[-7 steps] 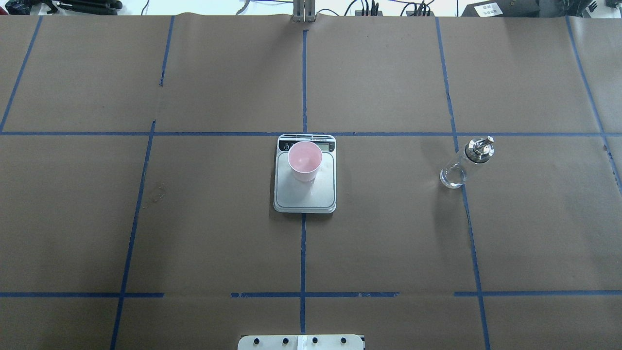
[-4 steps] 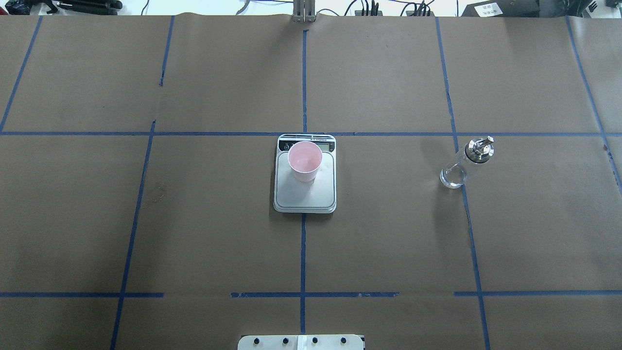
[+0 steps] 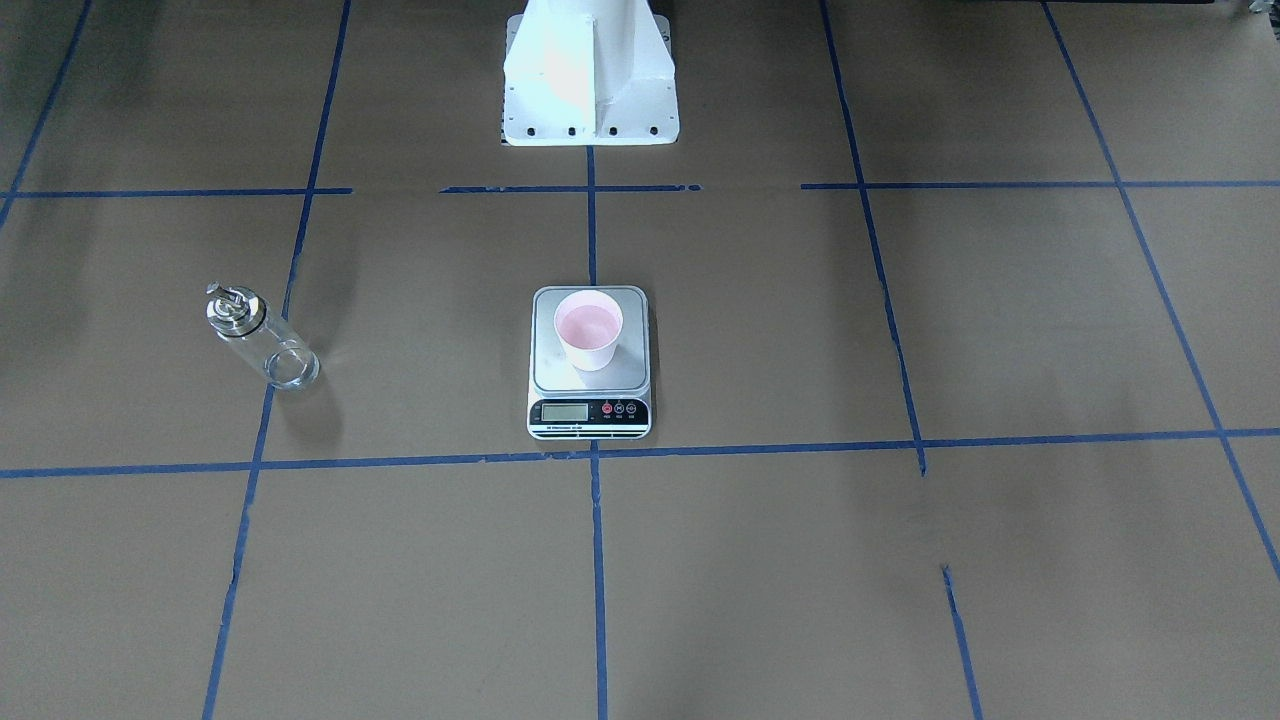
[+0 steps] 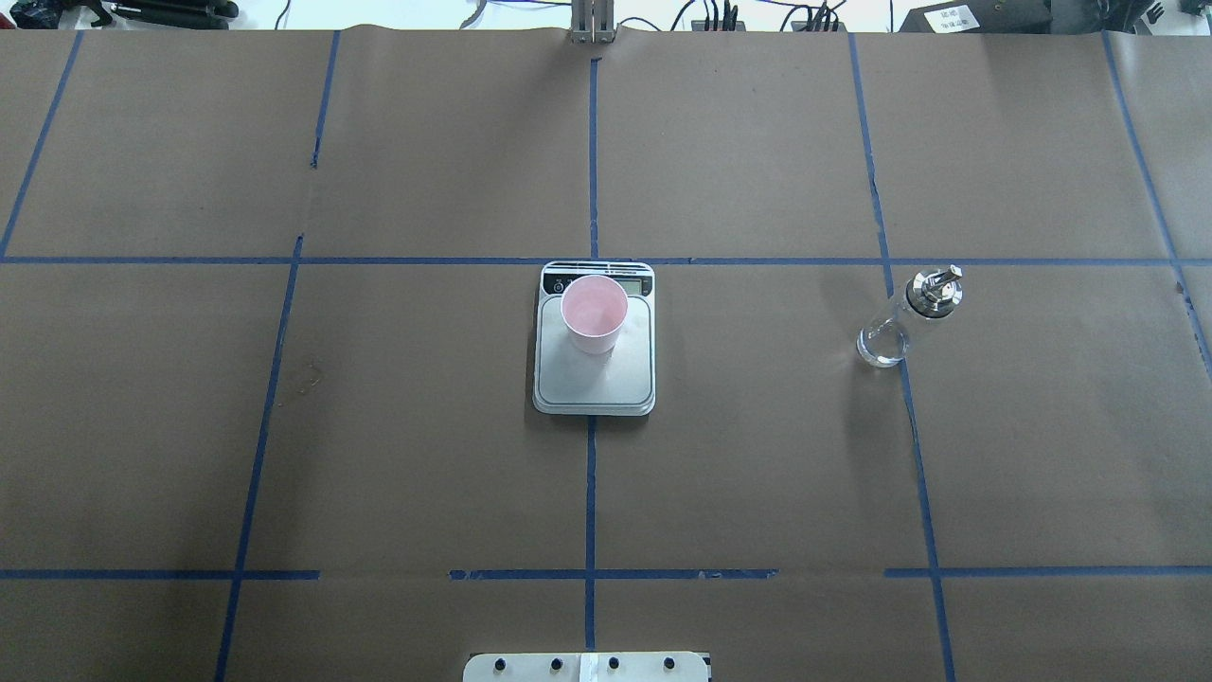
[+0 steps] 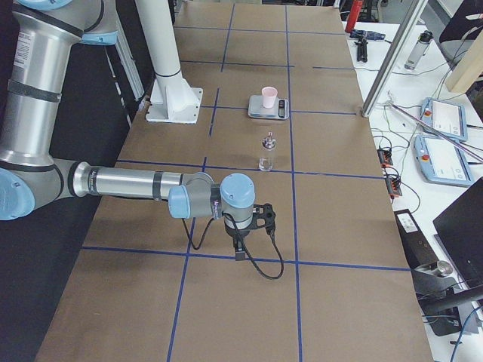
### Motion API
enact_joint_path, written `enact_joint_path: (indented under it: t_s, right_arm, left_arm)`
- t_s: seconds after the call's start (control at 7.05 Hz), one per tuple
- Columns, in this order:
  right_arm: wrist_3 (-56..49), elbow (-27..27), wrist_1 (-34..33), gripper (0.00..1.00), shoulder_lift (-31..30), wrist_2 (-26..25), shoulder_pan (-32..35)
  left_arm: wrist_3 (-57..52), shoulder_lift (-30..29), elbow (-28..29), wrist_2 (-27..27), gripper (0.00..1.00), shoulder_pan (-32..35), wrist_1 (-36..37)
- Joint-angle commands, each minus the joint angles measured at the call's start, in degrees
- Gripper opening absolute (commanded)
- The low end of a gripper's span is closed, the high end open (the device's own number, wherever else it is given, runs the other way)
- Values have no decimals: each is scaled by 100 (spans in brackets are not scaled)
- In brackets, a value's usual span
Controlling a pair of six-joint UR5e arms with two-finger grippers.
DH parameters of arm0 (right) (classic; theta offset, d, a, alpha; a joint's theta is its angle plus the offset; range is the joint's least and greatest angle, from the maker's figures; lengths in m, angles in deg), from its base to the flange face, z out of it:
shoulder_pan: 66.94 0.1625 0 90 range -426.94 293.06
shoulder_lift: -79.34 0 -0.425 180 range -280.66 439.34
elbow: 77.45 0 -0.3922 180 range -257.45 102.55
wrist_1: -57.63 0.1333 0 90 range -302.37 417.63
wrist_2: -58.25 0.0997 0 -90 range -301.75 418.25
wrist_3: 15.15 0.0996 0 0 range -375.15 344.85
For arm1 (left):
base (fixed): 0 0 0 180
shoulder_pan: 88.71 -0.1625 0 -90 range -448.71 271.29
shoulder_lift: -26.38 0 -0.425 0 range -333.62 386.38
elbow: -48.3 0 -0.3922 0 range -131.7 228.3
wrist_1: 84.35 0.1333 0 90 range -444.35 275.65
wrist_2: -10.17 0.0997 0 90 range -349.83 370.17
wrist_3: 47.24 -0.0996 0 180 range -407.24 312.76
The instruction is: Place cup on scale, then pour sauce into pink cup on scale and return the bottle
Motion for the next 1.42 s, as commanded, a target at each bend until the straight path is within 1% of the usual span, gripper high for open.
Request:
enact_joint_path:
  t_s: [0.0, 0.14, 0.28, 0.43, 1.28]
  right_arm:
    - [6, -19, 13, 100, -9, 9, 0]
    - [-2, -10, 30, 100, -35, 96, 0]
    - [-20, -19, 48, 100, -61, 506, 0]
    - [-29, 7, 39, 100, -70, 632, 0]
    - [-20, 25, 48, 100, -62, 633, -9]
  left_arm:
    - [15, -2, -57, 10, 100, 8, 7]
    - [15, -2, -67, -8, 100, 8, 7]
    - [6, 7, -119, -8, 100, 8, 7]
    - [15, -19, -128, 62, 100, 8, 7]
    - [-12, 25, -181, 62, 100, 8, 16]
